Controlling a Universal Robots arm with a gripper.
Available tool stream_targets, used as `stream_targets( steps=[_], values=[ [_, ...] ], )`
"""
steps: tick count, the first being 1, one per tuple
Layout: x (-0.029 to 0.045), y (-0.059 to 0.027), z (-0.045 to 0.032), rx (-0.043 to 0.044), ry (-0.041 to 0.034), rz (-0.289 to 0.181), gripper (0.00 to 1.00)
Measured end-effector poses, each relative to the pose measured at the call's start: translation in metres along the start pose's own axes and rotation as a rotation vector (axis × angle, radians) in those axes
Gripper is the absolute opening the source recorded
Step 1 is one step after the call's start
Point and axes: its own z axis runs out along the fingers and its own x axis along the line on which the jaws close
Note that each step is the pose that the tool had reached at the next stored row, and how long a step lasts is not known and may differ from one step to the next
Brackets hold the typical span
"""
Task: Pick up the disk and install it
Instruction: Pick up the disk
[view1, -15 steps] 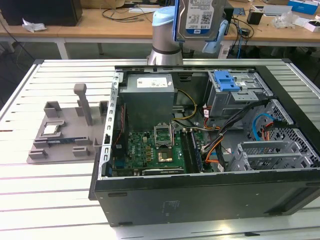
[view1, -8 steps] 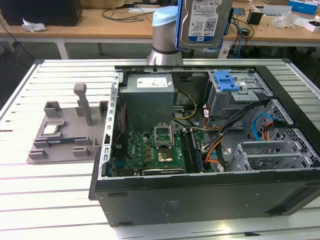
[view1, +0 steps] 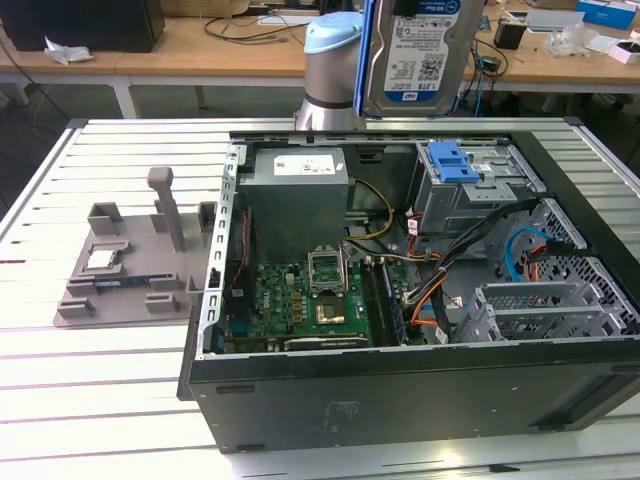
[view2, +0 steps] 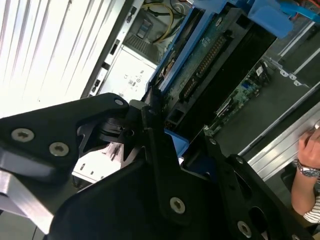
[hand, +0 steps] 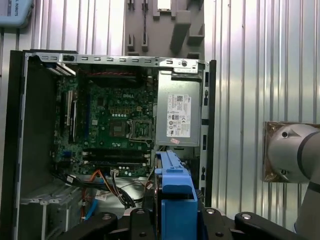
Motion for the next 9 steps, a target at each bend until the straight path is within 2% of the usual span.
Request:
stream_targets(
  steps=[3,9],
  values=[
    [0.0150,-0.0003,0.0009,0.0000,0.0001,0.000,0.37],
    [0.0336,-0.0007,0.0024,0.0000,0.0001,0.000,0.37]
  ],
)
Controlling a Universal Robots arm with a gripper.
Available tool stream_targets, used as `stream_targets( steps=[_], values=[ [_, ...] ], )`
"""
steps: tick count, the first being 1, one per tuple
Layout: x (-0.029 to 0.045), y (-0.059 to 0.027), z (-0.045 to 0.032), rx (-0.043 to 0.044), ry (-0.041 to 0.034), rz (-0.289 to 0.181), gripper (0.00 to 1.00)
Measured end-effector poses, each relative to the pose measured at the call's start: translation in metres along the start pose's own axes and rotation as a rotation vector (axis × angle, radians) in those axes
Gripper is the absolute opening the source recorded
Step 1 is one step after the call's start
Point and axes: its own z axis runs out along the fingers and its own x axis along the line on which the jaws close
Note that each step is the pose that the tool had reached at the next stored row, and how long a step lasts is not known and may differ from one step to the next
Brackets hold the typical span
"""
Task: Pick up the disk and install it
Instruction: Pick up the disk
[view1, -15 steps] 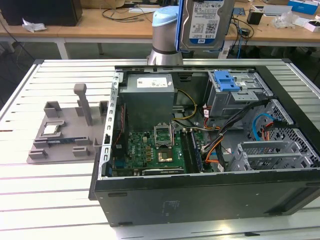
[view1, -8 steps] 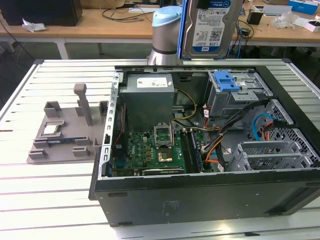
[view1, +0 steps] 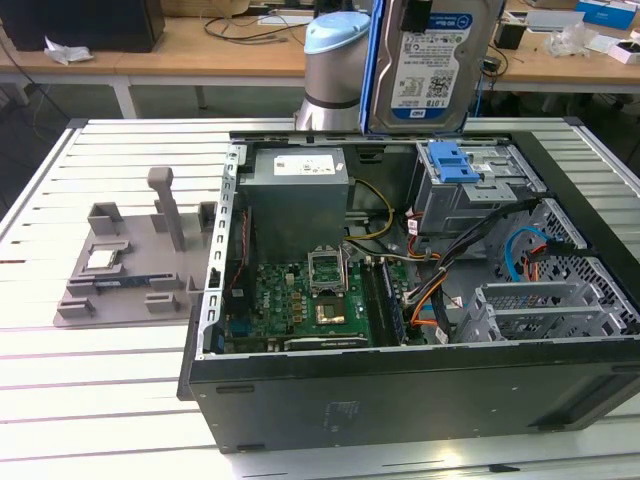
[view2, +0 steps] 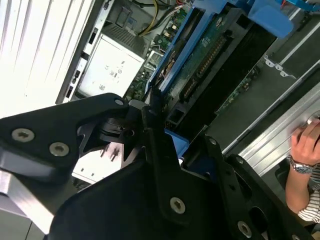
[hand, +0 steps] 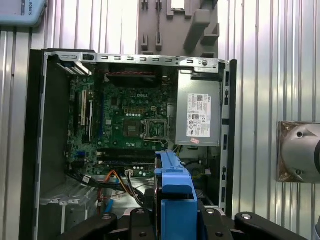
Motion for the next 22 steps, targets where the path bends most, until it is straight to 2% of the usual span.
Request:
stream_targets(
  steps=[9,16,22],
  values=[
    [0.0309,-0.0007,0.0032,0.0000,-0.0001,0.000,0.37],
    [0.0432,-0.0012,0.0050,0.0000,-0.0001,0.000,0.37],
    [0.0575,-0.0016,0.0070,0.0000,-0.0001,0.000,0.37]
  ],
)
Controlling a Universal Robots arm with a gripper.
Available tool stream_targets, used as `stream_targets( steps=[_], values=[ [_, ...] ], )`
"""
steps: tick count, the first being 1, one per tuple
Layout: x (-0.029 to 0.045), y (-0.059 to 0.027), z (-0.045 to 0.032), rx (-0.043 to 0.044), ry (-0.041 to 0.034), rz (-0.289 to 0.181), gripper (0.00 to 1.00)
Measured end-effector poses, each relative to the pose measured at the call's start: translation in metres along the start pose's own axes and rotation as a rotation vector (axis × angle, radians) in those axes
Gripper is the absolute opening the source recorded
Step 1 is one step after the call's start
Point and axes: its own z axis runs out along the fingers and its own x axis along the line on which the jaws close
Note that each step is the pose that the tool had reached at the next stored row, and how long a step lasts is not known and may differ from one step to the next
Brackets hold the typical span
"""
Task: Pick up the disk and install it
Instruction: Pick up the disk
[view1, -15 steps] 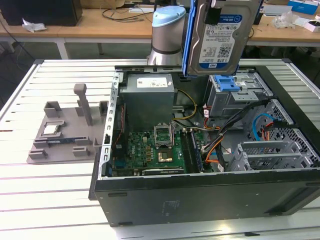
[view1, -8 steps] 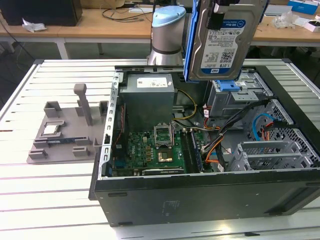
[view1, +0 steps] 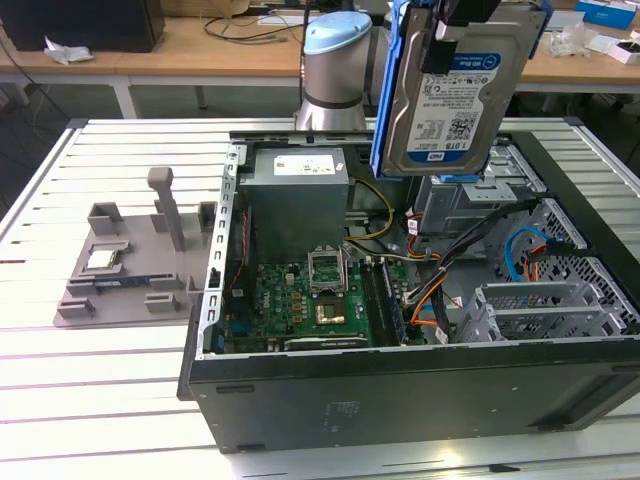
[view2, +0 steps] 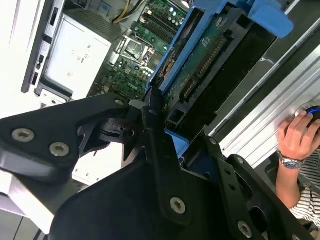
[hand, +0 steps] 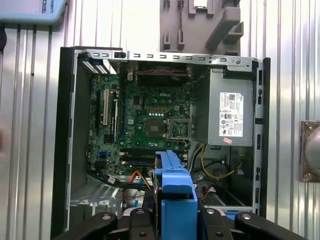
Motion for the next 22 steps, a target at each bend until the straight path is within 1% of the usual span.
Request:
stream_targets(
  steps=[5,13,15,18,21,22],
  values=[
    [0.0115,0.0000,0.0016,0.0000,0.0000,0.000,0.37],
    [0.0237,-0.0002,0.0037,0.0000,0.0000,0.000,0.37],
    [0.0280,-0.0003,0.0046,0.0000,0.0000,0.000,0.37],
    [0.0316,-0.0005,0.0053,0.0000,0.0000,0.000,0.37],
    [0.0371,-0.0005,0.0062,0.0000,0.0000,0.000,0.37],
    [0.0403,-0.0005,0.0065,0.0000,0.0000,0.000,0.37]
  ],
)
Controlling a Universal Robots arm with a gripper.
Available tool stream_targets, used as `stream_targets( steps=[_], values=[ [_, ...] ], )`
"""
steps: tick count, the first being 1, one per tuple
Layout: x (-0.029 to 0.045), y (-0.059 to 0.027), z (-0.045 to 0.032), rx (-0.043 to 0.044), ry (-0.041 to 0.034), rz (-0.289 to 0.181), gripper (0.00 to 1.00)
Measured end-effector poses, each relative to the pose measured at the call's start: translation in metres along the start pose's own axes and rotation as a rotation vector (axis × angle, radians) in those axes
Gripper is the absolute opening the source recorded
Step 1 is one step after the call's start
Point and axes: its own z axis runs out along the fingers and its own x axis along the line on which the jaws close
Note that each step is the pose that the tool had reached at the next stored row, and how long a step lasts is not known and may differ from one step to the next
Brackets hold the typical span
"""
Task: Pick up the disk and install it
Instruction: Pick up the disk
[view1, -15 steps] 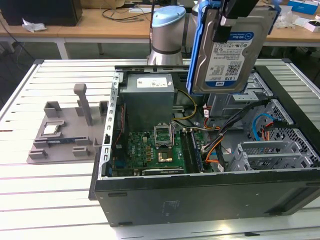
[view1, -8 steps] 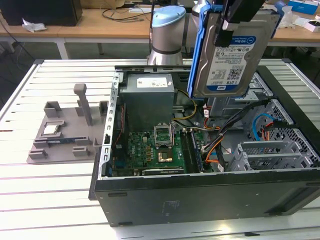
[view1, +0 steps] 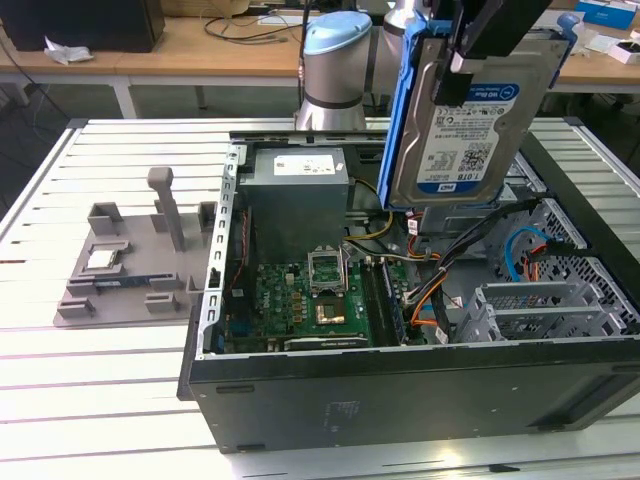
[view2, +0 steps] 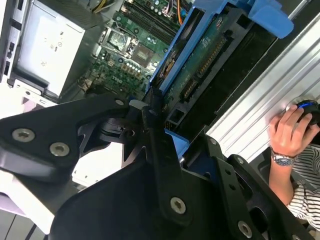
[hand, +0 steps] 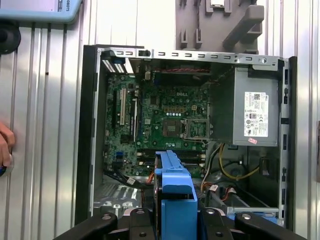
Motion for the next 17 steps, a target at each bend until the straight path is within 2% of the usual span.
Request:
stream_targets(
  steps=[3,5,7,9,10,11,14,17],
  values=[
    [0.0168,0.0002,0.0017,0.0000,0.0000,0.000,0.37],
    [0.0309,0.0003,0.0027,0.0000,-0.0001,0.000,0.37],
    [0.0369,0.0003,0.0029,0.0001,-0.0022,0.000,0.37],
    [0.0405,0.0003,0.0029,0.0004,-0.0130,-0.001,0.37],
    [0.0435,0.0002,0.0028,0.0009,-0.0268,-0.001,0.37],
    [0.0445,0.0001,0.0029,0.0011,-0.0303,-0.001,0.37],
    [0.0448,0.0000,0.0029,0.0010,-0.0278,0.000,0.37],
    [0.0449,-0.0002,0.0032,0.0015,-0.0246,0.027,0.37]
  ],
)
